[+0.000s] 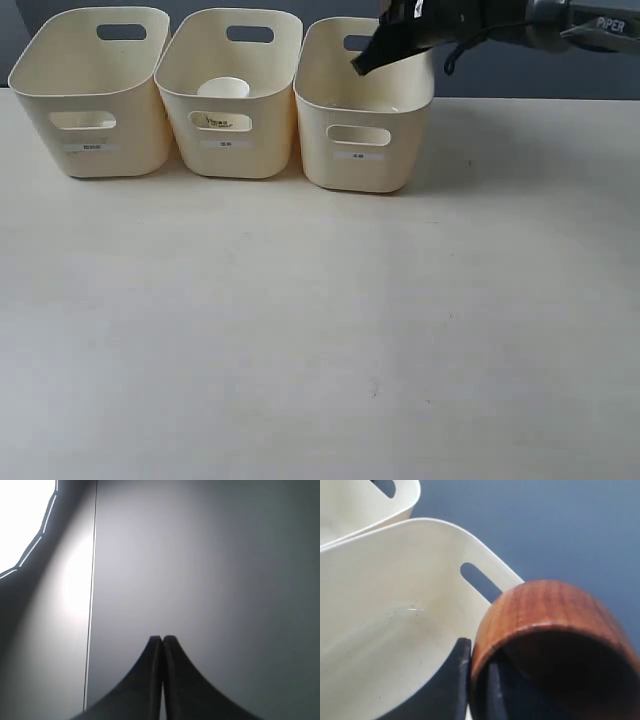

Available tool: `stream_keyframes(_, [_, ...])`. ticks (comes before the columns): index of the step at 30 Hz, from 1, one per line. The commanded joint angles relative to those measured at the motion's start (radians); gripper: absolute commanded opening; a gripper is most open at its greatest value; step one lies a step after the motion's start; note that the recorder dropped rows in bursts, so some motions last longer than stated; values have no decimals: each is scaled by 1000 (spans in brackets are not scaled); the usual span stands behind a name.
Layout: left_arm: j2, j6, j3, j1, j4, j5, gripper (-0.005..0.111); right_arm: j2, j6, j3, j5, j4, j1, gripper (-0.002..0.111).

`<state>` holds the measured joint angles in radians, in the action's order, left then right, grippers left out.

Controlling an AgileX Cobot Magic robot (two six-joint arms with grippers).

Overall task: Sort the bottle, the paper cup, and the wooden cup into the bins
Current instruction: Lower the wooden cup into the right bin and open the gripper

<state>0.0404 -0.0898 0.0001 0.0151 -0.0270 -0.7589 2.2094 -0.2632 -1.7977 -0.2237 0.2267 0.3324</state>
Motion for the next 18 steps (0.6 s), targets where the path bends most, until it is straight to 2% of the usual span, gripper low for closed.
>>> stream_keyframes(1, [-5,2,0,6,4,5,0,15,0,-11,25,-13,-4,-1])
stream_keyframes(7, [-5,2,0,6,4,5,0,19,0,-11,34,-54,-4,-1])
stream_keyframes(10, [-5,2,0,6,4,5,0,19,0,-11,34,-83,1,5])
stream_keyframes(12, [-5,2,0,6,4,5,0,19,-21,-11,34,-106,7,15])
stream_keyframes(16, [-5,2,0,6,4,5,0,19,-36,-11,34,-150,10,44])
stream_keyframes(18, [-5,2,0,6,4,5,0,19,-36,-11,34,-154,10,53])
